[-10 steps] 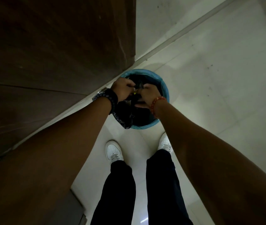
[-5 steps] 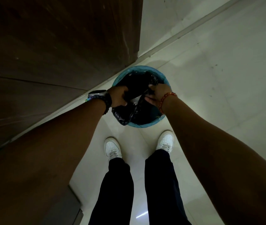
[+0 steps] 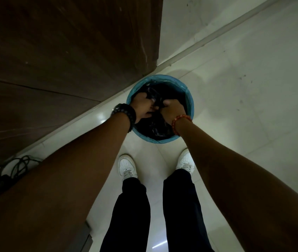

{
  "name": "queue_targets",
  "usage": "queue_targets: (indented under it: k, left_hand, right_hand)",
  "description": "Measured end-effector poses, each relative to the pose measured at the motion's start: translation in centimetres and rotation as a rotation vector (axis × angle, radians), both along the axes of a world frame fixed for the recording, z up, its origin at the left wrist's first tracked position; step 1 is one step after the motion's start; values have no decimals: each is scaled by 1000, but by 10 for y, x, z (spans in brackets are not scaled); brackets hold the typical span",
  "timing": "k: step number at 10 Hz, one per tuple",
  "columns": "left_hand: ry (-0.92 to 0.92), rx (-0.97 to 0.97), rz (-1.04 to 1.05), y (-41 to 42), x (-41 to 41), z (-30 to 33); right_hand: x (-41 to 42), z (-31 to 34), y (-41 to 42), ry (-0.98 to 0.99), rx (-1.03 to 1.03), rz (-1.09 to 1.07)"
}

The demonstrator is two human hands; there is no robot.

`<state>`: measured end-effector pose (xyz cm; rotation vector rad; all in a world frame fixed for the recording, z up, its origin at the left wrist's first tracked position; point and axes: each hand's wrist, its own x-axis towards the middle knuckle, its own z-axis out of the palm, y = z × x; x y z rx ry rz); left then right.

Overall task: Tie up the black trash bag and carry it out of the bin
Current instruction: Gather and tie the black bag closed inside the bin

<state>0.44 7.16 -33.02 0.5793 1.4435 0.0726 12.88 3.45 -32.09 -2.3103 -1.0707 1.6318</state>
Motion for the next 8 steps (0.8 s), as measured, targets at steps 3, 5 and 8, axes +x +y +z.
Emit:
queue_targets:
  k: [3, 5, 8]
  left_hand:
    - [-137, -166, 220, -2, -2, -2]
    - [307, 440, -359, -4, -12, -28]
    - [226, 443, -663, -21, 16, -32]
  right_hand:
    - [1, 10, 2, -50, 38, 102]
    - [-1, 4, 3, 42, 97, -56]
    - [12, 20, 33, 273, 29, -250]
